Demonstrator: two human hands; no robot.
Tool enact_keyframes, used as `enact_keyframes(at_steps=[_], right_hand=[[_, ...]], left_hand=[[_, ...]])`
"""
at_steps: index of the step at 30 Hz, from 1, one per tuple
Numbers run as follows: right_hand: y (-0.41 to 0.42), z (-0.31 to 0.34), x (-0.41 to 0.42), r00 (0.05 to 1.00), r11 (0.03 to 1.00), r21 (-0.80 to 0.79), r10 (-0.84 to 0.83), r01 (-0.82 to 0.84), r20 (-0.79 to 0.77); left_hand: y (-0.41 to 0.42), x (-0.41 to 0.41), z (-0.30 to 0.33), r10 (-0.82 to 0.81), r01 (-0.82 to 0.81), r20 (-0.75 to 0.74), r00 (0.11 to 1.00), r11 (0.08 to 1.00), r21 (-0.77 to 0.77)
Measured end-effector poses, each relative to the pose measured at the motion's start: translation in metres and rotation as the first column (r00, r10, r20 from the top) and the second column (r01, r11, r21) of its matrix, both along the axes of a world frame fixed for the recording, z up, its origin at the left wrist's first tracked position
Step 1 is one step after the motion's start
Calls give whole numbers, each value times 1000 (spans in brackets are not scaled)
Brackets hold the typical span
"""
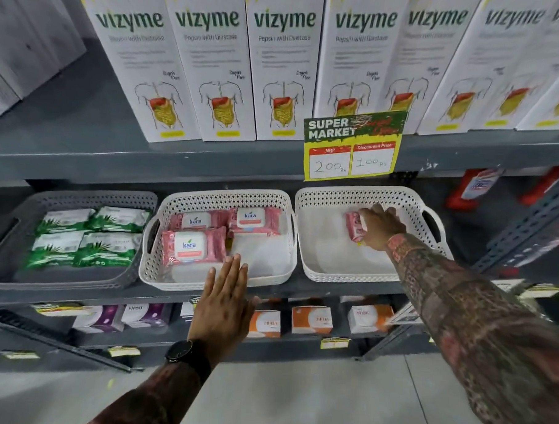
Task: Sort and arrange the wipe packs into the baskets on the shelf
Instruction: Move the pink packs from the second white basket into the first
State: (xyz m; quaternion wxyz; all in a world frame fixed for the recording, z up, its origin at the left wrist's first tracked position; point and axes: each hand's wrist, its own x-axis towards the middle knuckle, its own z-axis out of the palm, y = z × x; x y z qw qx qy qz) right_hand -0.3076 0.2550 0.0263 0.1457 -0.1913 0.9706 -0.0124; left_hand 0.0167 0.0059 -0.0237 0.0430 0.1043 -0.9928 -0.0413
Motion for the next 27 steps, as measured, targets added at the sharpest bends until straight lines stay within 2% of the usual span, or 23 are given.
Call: enact_keyframes(at_steps=[3,6,10,12,16,20,22,25,27], right_hand=[[1,2,10,999,996,-71,-50,49,-10],[-13,13,28,992,976,-212,-76,53,-99],[-59,43,62,951,908,-405,-28,-104,-308],[-91,57,83,929,873,-445,28,-202,-368],[-157,58,128,919,846,-437,143,-306,-368],[-204,34,161,913,907,-261,236,-330,-334],[-216,20,168,931,930,-194,259,-312,-258],[-220,9,173,958,933,-228,257,-280,-123],[-219,7,173,959,926,-251,259,-280,-116]], left_hand=[[-1,0,0,-13,13,5,1000,1000,11],[-2,1,3,-13,13,4,1000,1000,24],[-14,8,8,-41,43,-23,999,994,101],[-31,16,11,11,-6,-39,999,991,134],[-74,38,15,125,-120,-31,992,983,136],[-91,49,18,54,-57,29,998,994,94],[-91,49,19,52,-55,47,998,995,83],[-91,49,20,60,-64,63,996,996,65],[-92,50,19,56,-61,60,997,995,77]])
